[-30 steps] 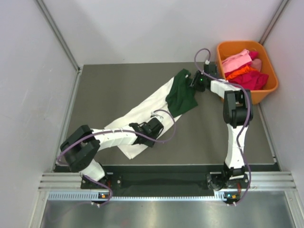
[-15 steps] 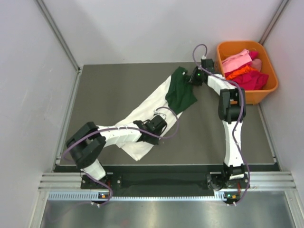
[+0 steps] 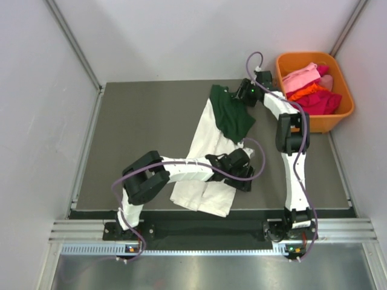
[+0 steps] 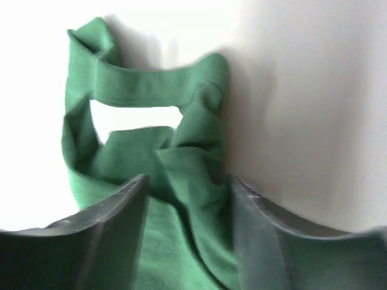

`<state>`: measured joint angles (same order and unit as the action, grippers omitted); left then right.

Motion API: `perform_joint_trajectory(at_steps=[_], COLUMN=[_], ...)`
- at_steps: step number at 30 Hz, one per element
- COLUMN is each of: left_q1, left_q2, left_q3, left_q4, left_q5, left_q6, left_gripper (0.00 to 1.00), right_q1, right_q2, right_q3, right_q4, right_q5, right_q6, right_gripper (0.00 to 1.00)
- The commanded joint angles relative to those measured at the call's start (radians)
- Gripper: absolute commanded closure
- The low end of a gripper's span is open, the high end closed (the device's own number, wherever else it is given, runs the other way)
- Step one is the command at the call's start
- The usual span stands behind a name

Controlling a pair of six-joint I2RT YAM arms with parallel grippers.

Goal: Fold and stack the t-shirts
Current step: Fold the tshirt

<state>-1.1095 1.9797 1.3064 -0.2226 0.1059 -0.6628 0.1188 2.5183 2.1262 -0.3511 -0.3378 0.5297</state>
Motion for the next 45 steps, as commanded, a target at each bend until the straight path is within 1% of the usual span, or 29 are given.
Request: perform_joint_trajectory(at_steps=[1, 2, 5, 6, 8, 9, 11, 13, 14, 15, 16, 17, 19, 20, 22, 23, 25, 26, 29, 33, 35, 37, 38, 39, 41, 45], left_q1=[-0.041, -0.041, -0.035, -0.032, -0.021, -0.003, 0.029, 0.108, 0.143, 0.224, 0.265, 0.342, 0.41, 0.471, 0.534, 0.595, 0.657, 0.716, 0.804, 0.849, 0.85, 0.85, 0.85, 0.85, 0.85, 0.844], left_q2=[-0.039, -0.06, -0.174, -0.238, -0.295, -0.347, -0.393, -0.456, -0.475, -0.514, -0.534, -0.554, -0.608, -0.627, -0.639, -0.644, -0.659, -0.667, -0.674, -0.638, -0.61, -0.604, -0.604, -0.61, -0.61, -0.61], left_q3=[0.024, -0.005, -0.051, -0.064, -0.091, -0.101, -0.13, -0.157, -0.195, -0.217, -0.267, -0.289, -0.364, -0.389, -0.455, -0.476, -0.539, -0.558, -0.614, -0.636, -0.638, -0.654, -0.664, -0.673, -0.7, -0.728], left_q4=[0.04, 0.039, -0.006, -0.02, -0.061, -0.073, -0.107, -0.144, -0.15, -0.155, -0.152, -0.15, -0.126, -0.117, -0.091, -0.083, -0.045, -0.032, 0.005, 0.017, 0.02, 0.055, 0.069, 0.109, 0.132, 0.135], left_q5=[0.074, 0.077, 0.043, 0.029, -0.006, -0.018, -0.034, -0.035, -0.014, 0.004, 0.024, 0.04, 0.031, 0.009, 0.009, 0.015, 0.038, 0.052, 0.097, 0.152, 0.208, 0.268, 0.319, 0.351, 0.412, 0.452], left_q6=[0.003, 0.003, 0.005, 0.011, 0.015, 0.017, 0.028, 0.046, 0.049, 0.055, 0.058, 0.071, 0.086, 0.097, 0.106, 0.109, 0.106, 0.101, 0.098, 0.104, 0.107, 0.103, 0.094, 0.089, 0.078, 0.072], left_gripper=[0.35, 0.32, 0.29, 0.29, 0.28, 0.27, 0.27, 0.27, 0.27, 0.27, 0.27, 0.27, 0.27, 0.27, 0.28, 0.28, 0.28, 0.28, 0.28, 0.31, 0.33, 0.34, 0.33, 0.33, 0.32, 0.35], right_q1=[-0.016, -0.018, -0.025, -0.025, -0.025, -0.025, -0.025, -0.022, -0.021, -0.018, -0.016, -0.01, -0.007, -0.001, 0.01, 0.018, 0.028, 0.039, 0.057, 0.068, 0.07, 0.071, 0.07, 0.07, 0.07, 0.07], right_q2=[-0.016, -0.033, -0.068, -0.078, -0.105, -0.114, -0.154, -0.19, -0.225, -0.242, -0.256, -0.283, -0.306, -0.329, -0.352, -0.375, -0.4, -0.424, -0.476, -0.559, -0.61, -0.638, -0.663, -0.673, -0.703, -0.757], right_q3=[0.015, 0.006, -0.017, -0.018, -0.018, -0.022, -0.031, -0.063, -0.074, -0.095, -0.103, -0.112, -0.118, -0.124, -0.138, -0.155, -0.173, -0.195, -0.235, -0.369, -0.447, -0.491, -0.532, -0.551, -0.616, -0.736], right_q4=[-0.022, -0.014, -0.017, -0.023, -0.038, -0.045, -0.054, -0.054, -0.055, -0.054, -0.057, -0.063, -0.077, -0.081, -0.089, -0.091, -0.091, -0.091, -0.089, -0.051, -0.017, 0.0, 0.006, 0.009, 0.026, 0.069], right_q5=[-0.003, -0.004, 0.005, 0.014, 0.032, 0.039, 0.066, 0.086, 0.109, 0.118, 0.134, 0.141, 0.161, 0.17, 0.189, 0.197, 0.221, 0.227, 0.243, 0.24, 0.229, 0.227, 0.226, 0.22, 0.198, 0.18], right_q6=[-0.02, -0.025, -0.037, -0.043, -0.054, -0.057, -0.066, -0.074, -0.082, -0.085, -0.091, -0.102, -0.115, -0.12, -0.129, -0.135, -0.145, -0.152, -0.161, -0.157, -0.154, -0.154, -0.157, -0.155, -0.155, -0.148], right_gripper=[0.35, 0.22, 0.1, 0.08, 0.08, 0.07, 0.05, 0.0, 0.0, 0.0, 0.0, 0.0, 0.0, 0.0, 0.0, 0.0, 0.0, 0.0, 0.0, 0.0, 0.0, 0.0, 0.0, 0.0, 0.0, 0.0])
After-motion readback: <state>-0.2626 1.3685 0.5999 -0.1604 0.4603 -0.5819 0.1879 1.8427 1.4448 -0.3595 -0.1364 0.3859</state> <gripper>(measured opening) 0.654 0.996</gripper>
